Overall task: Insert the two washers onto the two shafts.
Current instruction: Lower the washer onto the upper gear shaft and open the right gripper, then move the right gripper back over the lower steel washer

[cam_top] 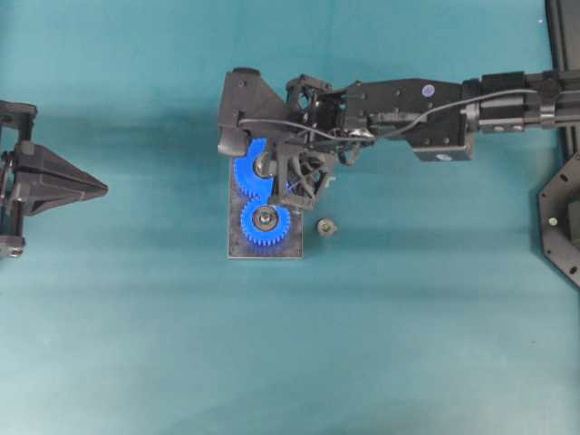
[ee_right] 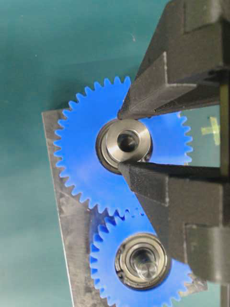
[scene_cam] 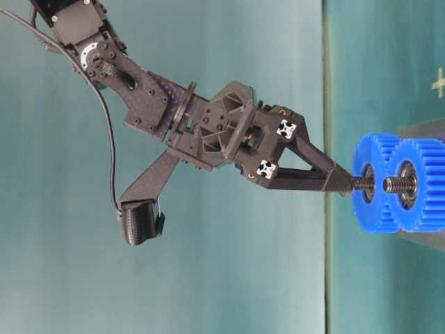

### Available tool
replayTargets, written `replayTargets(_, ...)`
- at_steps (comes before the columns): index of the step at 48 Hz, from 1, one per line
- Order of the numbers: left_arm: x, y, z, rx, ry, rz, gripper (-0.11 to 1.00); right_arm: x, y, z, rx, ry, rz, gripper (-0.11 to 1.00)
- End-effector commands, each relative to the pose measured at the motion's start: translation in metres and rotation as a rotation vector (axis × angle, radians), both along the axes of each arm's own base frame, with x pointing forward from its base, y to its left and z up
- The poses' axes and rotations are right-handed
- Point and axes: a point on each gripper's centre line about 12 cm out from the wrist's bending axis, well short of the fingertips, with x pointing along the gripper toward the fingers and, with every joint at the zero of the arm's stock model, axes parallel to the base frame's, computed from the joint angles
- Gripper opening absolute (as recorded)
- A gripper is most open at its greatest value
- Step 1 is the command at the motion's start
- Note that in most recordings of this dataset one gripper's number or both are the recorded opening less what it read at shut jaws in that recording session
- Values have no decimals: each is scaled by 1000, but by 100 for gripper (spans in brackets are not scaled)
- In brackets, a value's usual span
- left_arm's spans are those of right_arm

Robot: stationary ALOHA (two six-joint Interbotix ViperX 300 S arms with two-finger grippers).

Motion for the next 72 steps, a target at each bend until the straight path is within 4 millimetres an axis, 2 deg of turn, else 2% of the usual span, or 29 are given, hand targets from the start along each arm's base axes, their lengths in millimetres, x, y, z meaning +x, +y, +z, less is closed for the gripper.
replayTargets(1,2,0,5,3,-17,-2,0,4,5,14,4,-32,0,30)
replayTargets(19,2,0,5,3,-18,-2,0,6,5,12,5,-30,0,30)
replayTargets(33,2,0,4,1,-15,-2,0,11,2,18,3,-47,-3,30)
replayTargets(44,2,0,4,1,-15,-2,0,7,-3,13,23,-11,-45,32)
replayTargets(46,2,0,4,0,-14,-1,0,7,-6,13,29,-12,-62,38)
replayTargets(52,2,0,5,-1,-20,-1,0,7,-8,20,21,-35,-67,71)
replayTargets(54,2,0,5,-4,-23,0,0,8,-8,24,12,-49,-62,76)
replayTargets(59,2,0,6,-16,-29,4,0,5,-7,36,-4,-94,-54,75)
replayTargets(63,2,0,6,-25,-31,7,0,-5,-3,45,-5,-110,-50,74)
replayTargets(72,2,0,8,-29,-38,8,0,-47,23,56,1,-119,1,73)
